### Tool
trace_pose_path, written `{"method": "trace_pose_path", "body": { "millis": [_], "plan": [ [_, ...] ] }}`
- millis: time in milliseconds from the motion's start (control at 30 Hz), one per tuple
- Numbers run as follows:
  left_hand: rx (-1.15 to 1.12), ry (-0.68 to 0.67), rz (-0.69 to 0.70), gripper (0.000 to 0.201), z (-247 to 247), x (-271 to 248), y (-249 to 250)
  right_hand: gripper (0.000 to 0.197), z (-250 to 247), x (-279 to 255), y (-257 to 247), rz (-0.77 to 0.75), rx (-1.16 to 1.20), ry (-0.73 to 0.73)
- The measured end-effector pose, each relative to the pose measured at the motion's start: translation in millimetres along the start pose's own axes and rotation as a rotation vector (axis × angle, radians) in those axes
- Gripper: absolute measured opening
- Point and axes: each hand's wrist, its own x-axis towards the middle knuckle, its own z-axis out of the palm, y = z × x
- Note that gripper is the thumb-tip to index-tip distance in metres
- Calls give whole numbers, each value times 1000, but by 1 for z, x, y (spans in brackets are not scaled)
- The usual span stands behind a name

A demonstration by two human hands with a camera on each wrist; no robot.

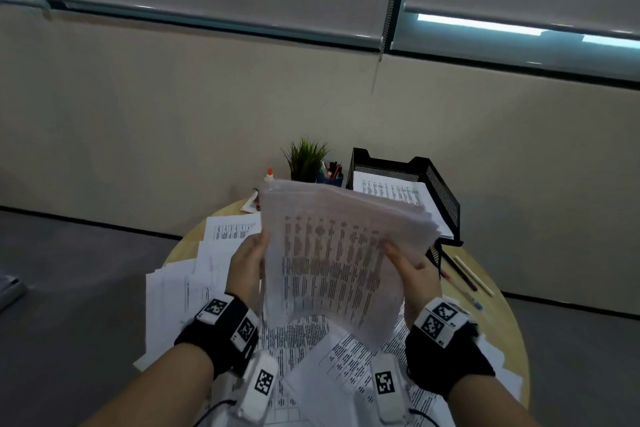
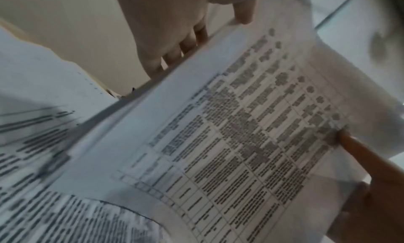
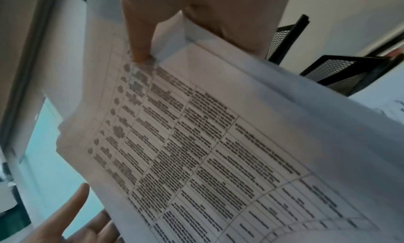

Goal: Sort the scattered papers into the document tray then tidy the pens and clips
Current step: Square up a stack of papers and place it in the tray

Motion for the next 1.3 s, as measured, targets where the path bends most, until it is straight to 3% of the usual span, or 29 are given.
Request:
{"method": "trace_pose_path", "body": {
  "millis": [67, 200, 300, 367, 467, 567, 667, 833, 933, 1067, 1167, 1300],
  "plan": [
    [54, -6, -24, 52, 0, -3, -4, 62, -3, 1, 3, 17, 30, 27],
    [18, -7, -27, 33, 12, -8, -7, 76, 6, -3, 4, 30, 51, 61],
    [29, 57, 54, 24, 20, -10, -4, 68, 12, -5, -8, 37, 86, 30],
    [26, 84, 88, 29, 21, -8, 3, 63, 11, -3, -16, 10, 68, -2],
    [24, 86, 115, 39, 15, -7, 6, 77, 6, -2, -15, -51, -4, 17],
    [53, 36, 101, 44, 15, -10, 6, 66, 4, -4, -7, -94, -67, 23],
    [84, 42, 98, 34, 19, -13, 5, 63, 9, -6, -5, -120, -57, 16],
    [-8, 90, 138, 38, 26, -18, 4, 59, 15, -13, -15, -161, -41, -26],
    [-3, 71, 162, 38, 28, -26, 4, 59, 10, -15, -14, -257, -187, 33],
    [66, 72, 183, 37, 26, -30, 0, 81, 5, -19, -21, -456, -435, 90],
    [109, 72, 198, 39, 25, -30, 0, 87, 1, -21, -33, -609, -583, 40],
    [109, 89, 224, 45, 23, -33, 0, 79, -7, -26, -47, -728, -851, -35]
  ]
}}
